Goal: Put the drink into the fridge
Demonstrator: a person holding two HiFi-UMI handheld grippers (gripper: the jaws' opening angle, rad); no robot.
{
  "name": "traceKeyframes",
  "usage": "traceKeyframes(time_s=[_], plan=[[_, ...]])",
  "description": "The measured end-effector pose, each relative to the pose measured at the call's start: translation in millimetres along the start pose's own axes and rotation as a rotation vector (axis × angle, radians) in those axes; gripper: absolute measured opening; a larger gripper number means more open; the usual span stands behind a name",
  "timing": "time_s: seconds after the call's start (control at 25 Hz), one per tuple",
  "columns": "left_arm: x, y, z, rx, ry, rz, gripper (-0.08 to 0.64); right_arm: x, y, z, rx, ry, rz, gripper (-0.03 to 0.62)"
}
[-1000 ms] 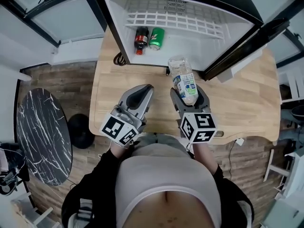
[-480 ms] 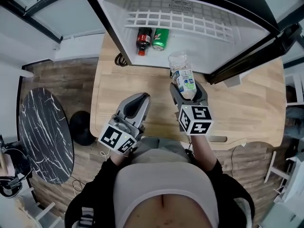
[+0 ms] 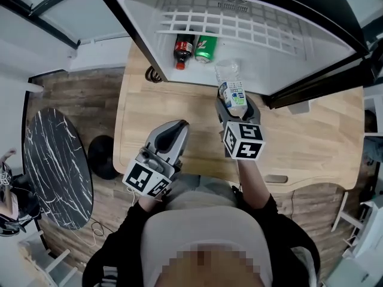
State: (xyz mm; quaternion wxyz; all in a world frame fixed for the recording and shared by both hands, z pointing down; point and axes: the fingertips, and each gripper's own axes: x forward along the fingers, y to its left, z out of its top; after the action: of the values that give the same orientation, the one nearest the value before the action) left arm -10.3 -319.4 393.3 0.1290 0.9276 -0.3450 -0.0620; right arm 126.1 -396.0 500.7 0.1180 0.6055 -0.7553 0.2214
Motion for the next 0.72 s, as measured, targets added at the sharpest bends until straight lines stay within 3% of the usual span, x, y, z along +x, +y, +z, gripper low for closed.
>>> traceKeyframes(time_s=[0.72], plan=[[-6.2,14.2,-17.8,-0.027,0.063,0.057,0.029,51.2,-18.6,-20.9,0.025,0.057,-0.053,0.342]])
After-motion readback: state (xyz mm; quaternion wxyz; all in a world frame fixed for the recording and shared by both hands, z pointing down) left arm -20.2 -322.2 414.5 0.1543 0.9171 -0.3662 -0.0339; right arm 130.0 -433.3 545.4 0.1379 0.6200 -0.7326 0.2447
